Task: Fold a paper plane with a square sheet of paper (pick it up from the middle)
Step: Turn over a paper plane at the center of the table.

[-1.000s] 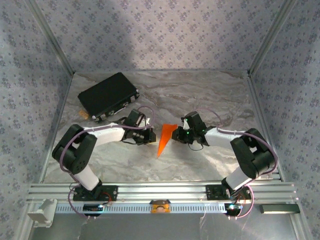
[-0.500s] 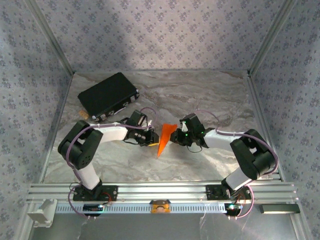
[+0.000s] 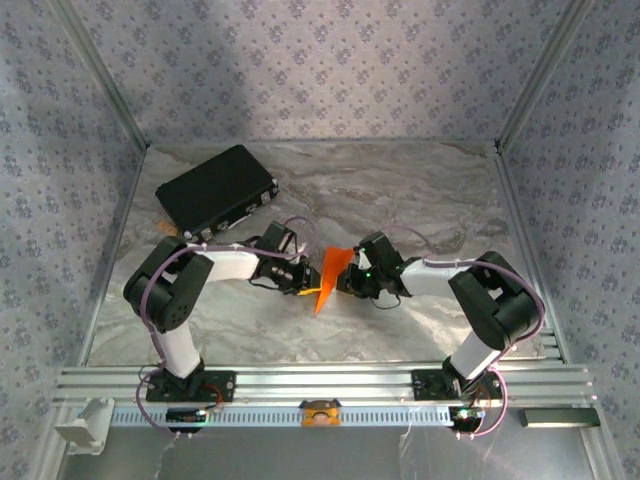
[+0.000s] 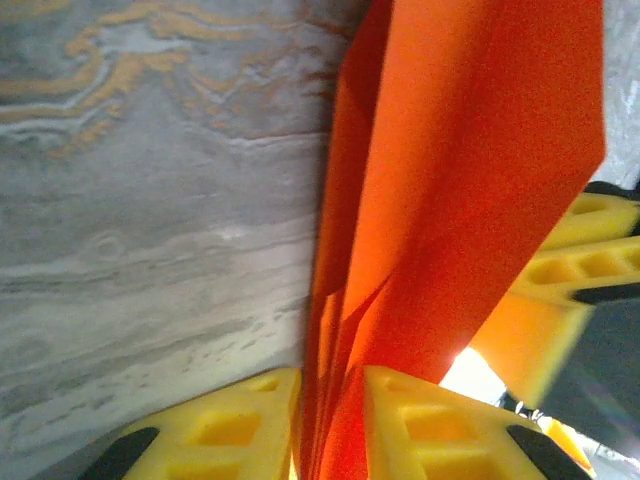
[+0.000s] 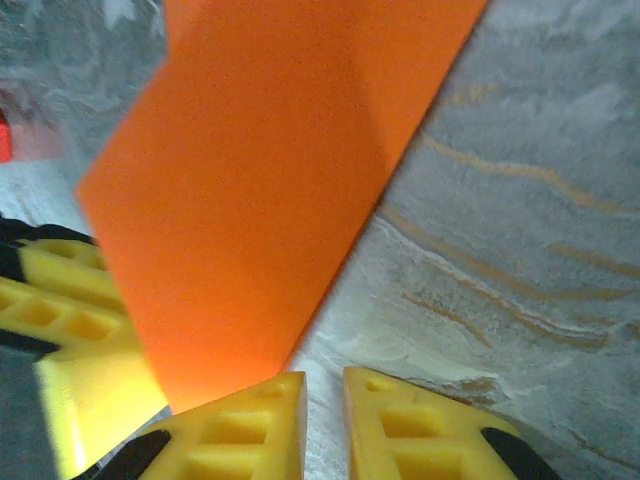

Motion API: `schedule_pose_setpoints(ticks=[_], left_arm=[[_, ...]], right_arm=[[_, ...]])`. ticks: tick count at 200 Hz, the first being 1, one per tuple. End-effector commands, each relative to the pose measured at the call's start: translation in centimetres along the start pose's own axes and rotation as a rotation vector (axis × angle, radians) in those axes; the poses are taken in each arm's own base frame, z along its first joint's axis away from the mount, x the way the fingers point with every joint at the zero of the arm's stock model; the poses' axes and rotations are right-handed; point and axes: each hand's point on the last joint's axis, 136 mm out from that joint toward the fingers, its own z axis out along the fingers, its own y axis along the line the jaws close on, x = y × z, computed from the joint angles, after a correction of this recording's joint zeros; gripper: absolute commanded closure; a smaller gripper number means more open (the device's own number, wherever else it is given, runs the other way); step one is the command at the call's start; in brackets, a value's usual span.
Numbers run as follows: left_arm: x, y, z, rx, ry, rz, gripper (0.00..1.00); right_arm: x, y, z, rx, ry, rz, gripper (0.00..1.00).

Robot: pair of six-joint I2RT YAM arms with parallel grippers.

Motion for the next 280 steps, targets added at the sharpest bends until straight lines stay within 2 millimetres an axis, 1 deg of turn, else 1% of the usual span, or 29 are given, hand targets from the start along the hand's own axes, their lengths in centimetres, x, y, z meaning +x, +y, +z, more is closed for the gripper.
schedule_pose_setpoints(ticks=[1,22,67,97,124,144,163,188,205,214,217,246,253,266,280], left_arm=[[-0.1,-1.4,0.3,0.049,0.029,0.035,0.78],[0.0,-1.8,0.6,0.060,0.039,0.045,0.78],[0.4,-1.8,1.3,0.061,0.061,0.046,0.78],[0.6,-2.1,1.6,0.066,0.071,0.056,0.78],[0.7,-2.2,1.8,0.064,0.075,0.059,0.81],[0.5,-2.5,1.6,0.056,0.061,0.069,0.86],[0.2,-2.8,1.1,0.030,0.036,0.084,0.92],[-0.4,-3.1,0.0,-0.035,-0.028,0.108,0.96],[-1.0,-2.4,-1.3,-0.154,-0.093,0.110,0.97],[-1.3,-2.0,-2.1,-0.225,-0.127,0.118,0.97],[-1.5,-2.1,-2.3,-0.238,-0.137,0.127,0.97],[-2.0,-1.7,-4.4,-0.403,-0.209,0.168,0.98],[-2.2,-1.3,-4.9,-0.445,-0.224,0.159,0.99],[-2.2,-0.6,-5.4,-0.503,-0.234,0.149,0.98],[-2.2,-0.3,-5.7,-0.539,-0.234,0.145,0.99]], right_arm=[[0.7,0.2,0.5,0.006,0.041,0.025,0.82],[1.0,0.1,0.7,0.009,0.052,0.029,0.83],[1.1,0.1,0.9,0.001,0.055,0.035,0.84],[1.0,0.1,0.9,-0.005,0.053,0.038,0.84],[1.0,0.1,1.0,-0.009,0.051,0.040,0.85],[0.8,0.0,0.7,-0.007,0.039,0.041,0.84],[0.5,-0.1,0.2,-0.005,0.016,0.041,0.84],[-0.1,-0.9,-0.9,0.039,-0.037,0.049,0.84],[-0.4,-2.3,-1.8,0.124,-0.073,0.065,0.84],[-0.5,-2.6,-2.2,0.144,-0.084,0.069,0.84],[-0.5,-2.6,-2.3,0.145,-0.086,0.068,0.84],[-1.0,-2.2,-2.8,0.135,-0.115,0.064,0.84],[-1.2,-2.0,-3.0,0.134,-0.124,0.062,0.84],[-1.4,-1.9,-3.3,0.137,-0.138,0.058,0.84],[-1.6,-1.9,-3.7,0.139,-0.152,0.058,0.84]])
